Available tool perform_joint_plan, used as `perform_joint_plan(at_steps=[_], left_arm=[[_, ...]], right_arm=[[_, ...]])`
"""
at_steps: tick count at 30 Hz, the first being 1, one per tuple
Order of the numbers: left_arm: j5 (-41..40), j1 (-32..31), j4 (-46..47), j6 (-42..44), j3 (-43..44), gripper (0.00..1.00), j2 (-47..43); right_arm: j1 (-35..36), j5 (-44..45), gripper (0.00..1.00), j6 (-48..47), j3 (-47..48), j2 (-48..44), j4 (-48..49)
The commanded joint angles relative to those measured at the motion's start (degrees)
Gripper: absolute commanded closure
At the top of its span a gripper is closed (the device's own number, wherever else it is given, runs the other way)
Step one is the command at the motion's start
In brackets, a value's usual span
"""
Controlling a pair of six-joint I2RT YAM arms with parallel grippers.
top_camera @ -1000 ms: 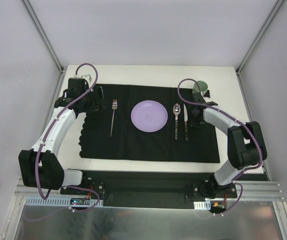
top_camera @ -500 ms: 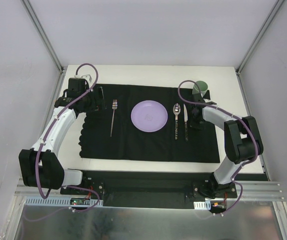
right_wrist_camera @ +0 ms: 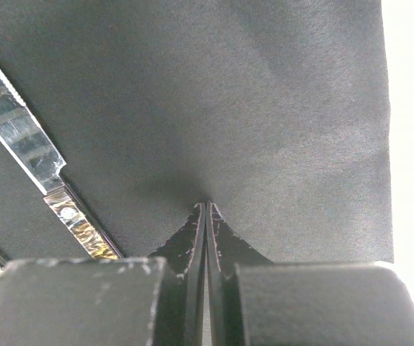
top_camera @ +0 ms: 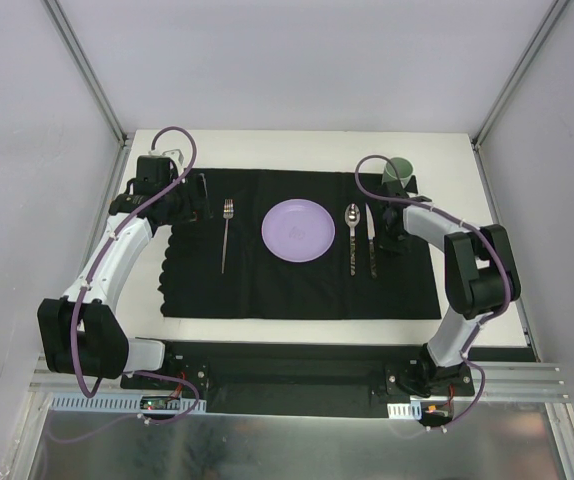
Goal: Set the dinner table for one person
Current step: Reset both arms
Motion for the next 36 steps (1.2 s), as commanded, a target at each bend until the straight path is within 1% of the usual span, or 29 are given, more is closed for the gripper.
perform_joint_plan(at_steps=[1,14,21,25,31,32,34,35,36], left_arm=[[-1.2,0.5,-0.2,1.1,0.8,0.01,-1.0],[-1.3,0.5,-0.2,0.8,0.6,0.01,-1.0],[-1.2,0.5,-0.3,0.8,0.5,0.01,-1.8],[-1.0,0.5,-0.2,0.5,0.4,0.01,-2.6],[-0.1,0.5,-0.2,0.1,0.1,0.01,-3.3],[0.1,0.5,-0.2,-0.1,-0.1,0.01,-3.9],[0.2,0.5,-0.2,-0.3,-0.2,0.01,-4.5],[0.2,0.5,-0.3,-0.4,-0.2,0.01,-5.3],[0.5,0.5,-0.1,-0.5,-0.3,0.01,-5.7]], right_arm=[[-0.6,-0.9,0.99,-0.2,1.7,2.0,0.0],[-1.0,0.1,0.99,-0.4,2.4,2.3,0.0],[-1.0,0.5,0.99,-0.8,2.5,0.9,-0.6],[-1.0,1.1,0.99,-0.8,1.8,-4.0,-1.9],[-1.0,3.6,0.99,-2.7,4.2,-9.9,-6.0],[-1.0,3.9,0.98,-3.1,4.8,-12.0,-6.4],[-1.0,3.8,0.89,-4.9,5.6,-14.4,-7.2],[-1.0,3.6,0.73,-5.7,6.1,-17.0,-7.5],[-1.0,3.3,0.63,-6.4,6.8,-18.3,-7.6]])
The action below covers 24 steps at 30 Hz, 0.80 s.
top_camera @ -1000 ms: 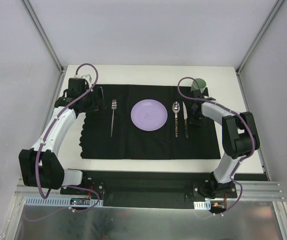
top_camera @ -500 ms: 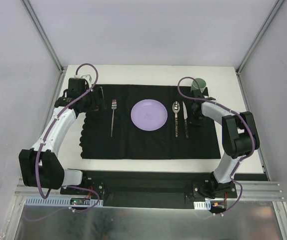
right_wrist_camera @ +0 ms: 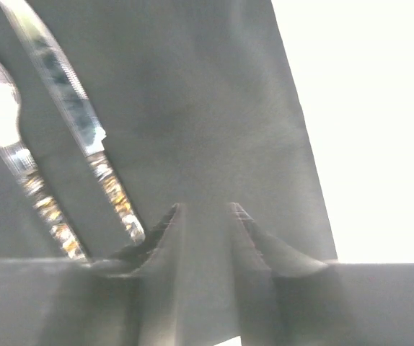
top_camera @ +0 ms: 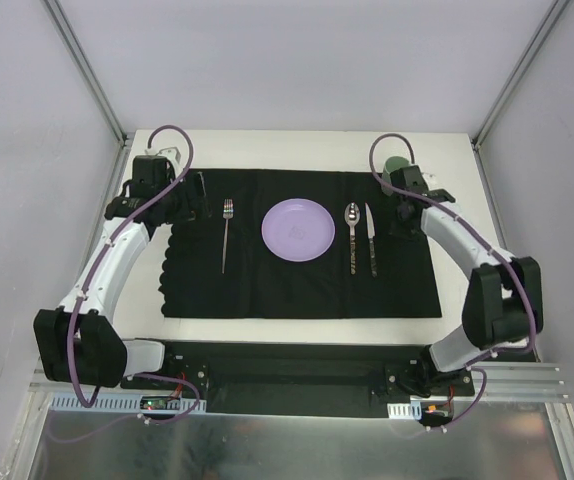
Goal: Set the dinner table for one person
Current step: Reset both arms
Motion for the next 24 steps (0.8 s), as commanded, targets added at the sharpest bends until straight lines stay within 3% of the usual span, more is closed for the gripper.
perform_joint_plan(at_steps=[1,2,7,8,10,19,24], left_arm=[[0.5,0.5,-0.1,-0.4,-0.4,0.01,-4.1],[0.5,0.5,0.0,-0.5,-0.4,0.01,-4.9],[1.2,0.5,0.5,-1.1,-1.1,0.01,-8.2],[1.3,0.5,0.6,-1.2,-1.6,0.01,-9.8],[1.3,0.5,0.9,-1.2,-2.4,0.01,-12.5],[1.2,0.5,1.1,-2.4,-8.4,0.01,-24.5],[1.8,0.5,0.5,-3.1,-13.4,0.0,-33.0]], right_arm=[[-0.2,0.9,0.56,-4.7,4.4,-9.4,-3.1],[-0.2,0.5,0.47,-6.7,4.6,-11.2,-3.0],[-0.2,-1.1,0.27,-11.3,3.4,-23.6,-1.0],[-0.2,-1.7,0.14,-11.5,2.8,-25.2,-0.4],[-0.2,-3.2,0.01,-13.7,1.3,-29.9,0.2],[0.5,-5.7,0.04,-12.0,-4.8,-38.3,-3.5],[1.9,-5.9,0.04,-10.3,-10.5,-47.9,-4.7]])
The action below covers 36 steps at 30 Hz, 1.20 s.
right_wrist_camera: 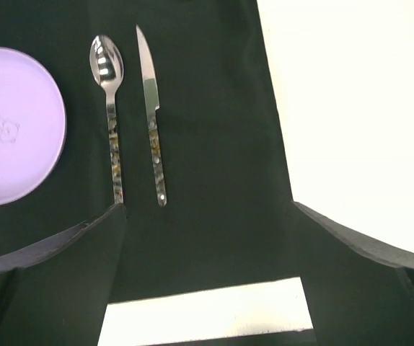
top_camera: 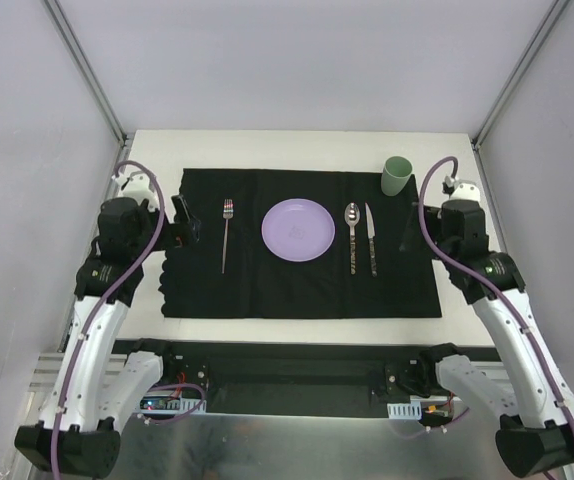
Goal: Set the dinner table for one person
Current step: Reset both arms
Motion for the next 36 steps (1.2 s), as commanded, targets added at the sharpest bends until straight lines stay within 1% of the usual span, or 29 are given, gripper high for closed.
perform_joint_plan(at_steps=[1,6,8,11,12,17,18,21,26,36], left_arm=[[1.4,0.5,-0.2,-1.6,-3.8,0.01,-8.9],[0.2,0.5,-3.7,-3.4,-5.5,0.01,-17.8],[-0.3,0.4,-5.4,-3.5,-5.2,0.01,-18.6],[-1.7,0.4,-7.4,-3.6,-4.7,0.01,-19.4],[-2.0,0.4,-8.0,-3.8,-4.7,0.01,-20.4],[-2.9,0.3,-8.9,-7.1,-6.3,0.01,-26.5],[-3.1,0.4,-8.9,-7.5,-7.1,0.01,-29.0],[-2.7,0.4,-9.7,-8.0,-7.7,0.01,-31.8],[-2.8,0.4,-11.5,-8.1,-7.8,0.01,-32.4],[-4.2,0.4,-11.5,-8.7,-8.9,0.01,-32.3]], right_arm=[[1.1,-0.6,0.04,1.3,-2.9,-9.3,-2.4],[1.1,0.1,0.04,4.6,-4.3,-20.5,-8.2],[1.1,-0.1,0.04,5.8,-4.3,-23.2,-10.3],[1.2,0.0,0.04,7.7,-2.9,-26.6,-16.1],[1.1,0.6,0.04,7.9,-2.4,-28.2,-19.3],[1.0,0.6,0.04,8.3,-1.2,-34.0,-24.2],[1.1,0.5,0.04,8.4,-1.2,-34.6,-24.6],[1.0,0.0,0.04,8.5,-0.8,-34.8,-25.7],[1.0,-0.7,0.04,8.0,-1.1,-35.6,-25.3],[1.1,-2.3,0.04,7.4,-1.8,-35.6,-24.5]])
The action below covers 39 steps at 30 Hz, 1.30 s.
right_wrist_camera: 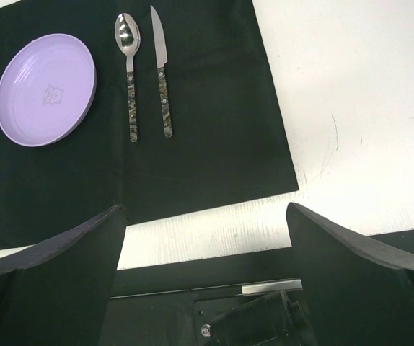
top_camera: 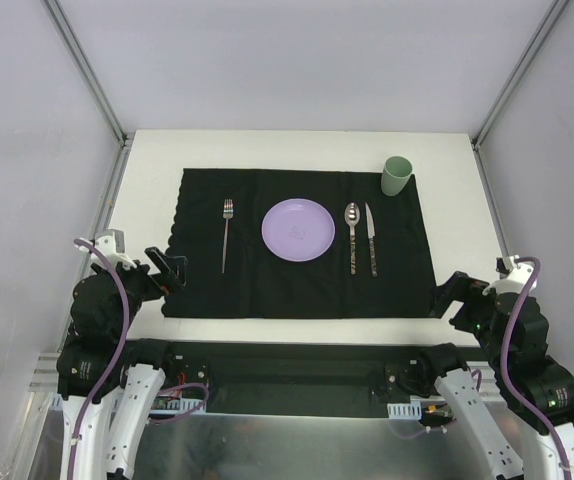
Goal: Set the dinner table for one person
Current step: Reset both arms
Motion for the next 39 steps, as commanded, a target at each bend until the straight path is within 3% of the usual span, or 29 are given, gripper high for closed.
perform_joint_plan(at_steps=[1,39], left_arm=[[-1.1,0.4,0.4,-1.1,-0.4,0.01,-0.2],[-1.4,0.3,0.4,-1.3,-0.5,0.01,-2.0]], right_arm=[[0.3,-1.1,0.04,0.0,0.5,-0.3,0.1],[0.3,0.1,0.04,0.1,0.4,-1.3,-0.1]])
